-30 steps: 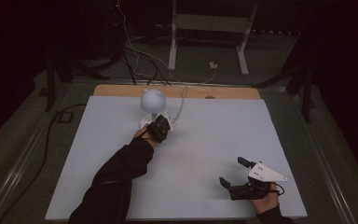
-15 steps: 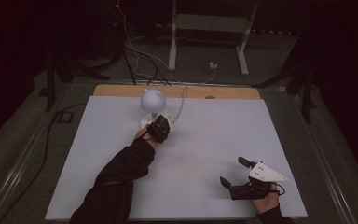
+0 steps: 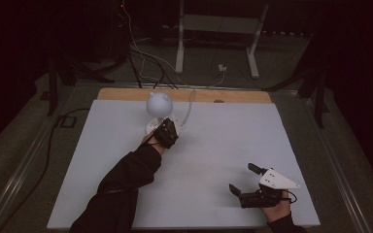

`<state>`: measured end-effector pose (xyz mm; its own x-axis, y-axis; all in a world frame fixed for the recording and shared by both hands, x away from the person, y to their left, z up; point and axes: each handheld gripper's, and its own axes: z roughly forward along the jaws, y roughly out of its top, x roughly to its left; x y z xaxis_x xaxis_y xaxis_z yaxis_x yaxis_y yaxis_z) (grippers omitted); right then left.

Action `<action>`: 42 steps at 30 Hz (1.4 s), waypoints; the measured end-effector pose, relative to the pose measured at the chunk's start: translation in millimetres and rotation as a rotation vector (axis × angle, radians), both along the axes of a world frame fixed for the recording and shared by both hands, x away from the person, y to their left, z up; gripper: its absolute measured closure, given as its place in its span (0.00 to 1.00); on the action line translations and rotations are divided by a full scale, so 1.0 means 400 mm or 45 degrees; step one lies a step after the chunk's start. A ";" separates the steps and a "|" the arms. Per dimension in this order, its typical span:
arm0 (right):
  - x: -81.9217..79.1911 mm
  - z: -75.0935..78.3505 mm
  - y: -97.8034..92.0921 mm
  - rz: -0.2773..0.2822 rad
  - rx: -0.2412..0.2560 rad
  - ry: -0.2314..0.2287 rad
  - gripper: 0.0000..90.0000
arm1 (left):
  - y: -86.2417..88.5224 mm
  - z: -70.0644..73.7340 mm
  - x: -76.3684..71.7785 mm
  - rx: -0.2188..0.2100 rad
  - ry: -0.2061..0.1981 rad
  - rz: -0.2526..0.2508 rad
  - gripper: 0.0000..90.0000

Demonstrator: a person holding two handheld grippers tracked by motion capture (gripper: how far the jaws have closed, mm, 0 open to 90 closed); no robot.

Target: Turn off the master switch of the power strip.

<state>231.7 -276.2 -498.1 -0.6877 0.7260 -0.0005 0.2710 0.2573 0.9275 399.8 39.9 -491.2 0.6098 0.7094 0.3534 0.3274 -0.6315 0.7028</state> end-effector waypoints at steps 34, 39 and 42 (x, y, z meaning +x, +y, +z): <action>0.000 0.001 0.000 -0.002 0.004 -0.003 0.00 | -0.009 0.043 -0.041 -0.153 0.354 -0.210 0.01; 0.000 0.001 0.000 -0.002 0.004 -0.004 0.00 | 0.005 0.057 -0.041 -0.220 0.431 -0.268 0.01; 0.000 0.001 0.000 -0.002 0.006 -0.005 0.00 | 0.011 0.065 -0.044 -0.231 0.474 -0.320 0.01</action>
